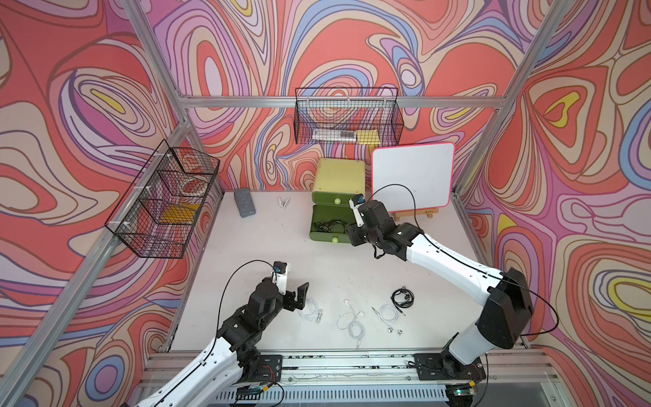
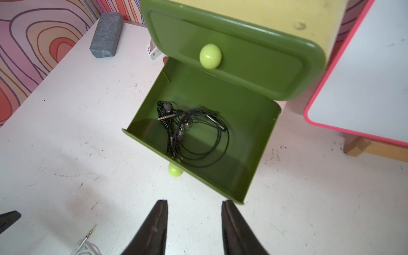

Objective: Place the wired earphones into the drawer by color
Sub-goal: Place the wired earphones in the drawer, then pick up the wired earphones from the center of the board.

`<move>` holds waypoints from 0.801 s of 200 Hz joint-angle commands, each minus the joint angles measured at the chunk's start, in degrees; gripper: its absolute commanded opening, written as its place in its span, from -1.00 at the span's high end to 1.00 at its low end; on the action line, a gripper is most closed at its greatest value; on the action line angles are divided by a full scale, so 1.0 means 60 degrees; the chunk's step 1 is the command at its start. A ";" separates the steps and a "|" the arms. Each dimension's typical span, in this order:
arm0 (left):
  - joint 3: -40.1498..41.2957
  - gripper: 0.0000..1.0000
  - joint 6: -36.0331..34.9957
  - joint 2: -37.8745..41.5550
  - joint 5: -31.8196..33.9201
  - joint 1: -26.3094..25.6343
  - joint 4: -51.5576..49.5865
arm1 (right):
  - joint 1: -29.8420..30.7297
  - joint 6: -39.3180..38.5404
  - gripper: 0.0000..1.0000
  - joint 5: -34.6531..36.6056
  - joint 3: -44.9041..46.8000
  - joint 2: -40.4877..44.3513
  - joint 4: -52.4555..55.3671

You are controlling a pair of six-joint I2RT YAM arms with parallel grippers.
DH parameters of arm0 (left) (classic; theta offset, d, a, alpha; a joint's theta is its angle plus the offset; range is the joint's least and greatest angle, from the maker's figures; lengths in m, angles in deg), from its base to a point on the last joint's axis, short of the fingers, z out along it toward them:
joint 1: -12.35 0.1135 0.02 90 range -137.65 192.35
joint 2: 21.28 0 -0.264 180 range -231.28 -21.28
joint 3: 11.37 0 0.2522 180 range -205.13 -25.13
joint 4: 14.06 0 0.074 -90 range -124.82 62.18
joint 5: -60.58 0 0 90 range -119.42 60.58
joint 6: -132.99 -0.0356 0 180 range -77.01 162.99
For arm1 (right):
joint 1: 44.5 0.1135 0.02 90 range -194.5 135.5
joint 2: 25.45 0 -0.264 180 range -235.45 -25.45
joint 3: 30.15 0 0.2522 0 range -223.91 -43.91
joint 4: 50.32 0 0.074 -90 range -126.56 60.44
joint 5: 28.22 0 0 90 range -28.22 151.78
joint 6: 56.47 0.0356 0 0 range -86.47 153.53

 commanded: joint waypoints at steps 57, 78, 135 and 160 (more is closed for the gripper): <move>-0.0659 -0.98 -0.0468 -0.1391 -0.1254 -0.0021 0.0827 | -0.0037 0.1517 0.07 0.0696 0.3141 0.2245 0.1185; -0.0707 -0.98 -0.0499 -0.1926 -0.1356 -0.0025 0.1038 | -0.0038 0.2031 0.07 0.0536 0.3696 0.2441 0.1318; -0.0335 -0.98 -0.0281 -0.1939 -0.1065 -0.0025 0.1421 | -0.0038 0.3326 -0.06 0.0425 0.4607 0.2681 0.1720; -0.0275 -0.98 -0.0274 -0.1733 -0.0990 -0.0021 0.1391 | -0.0037 0.3786 -0.10 0.0137 0.4994 0.2713 0.1669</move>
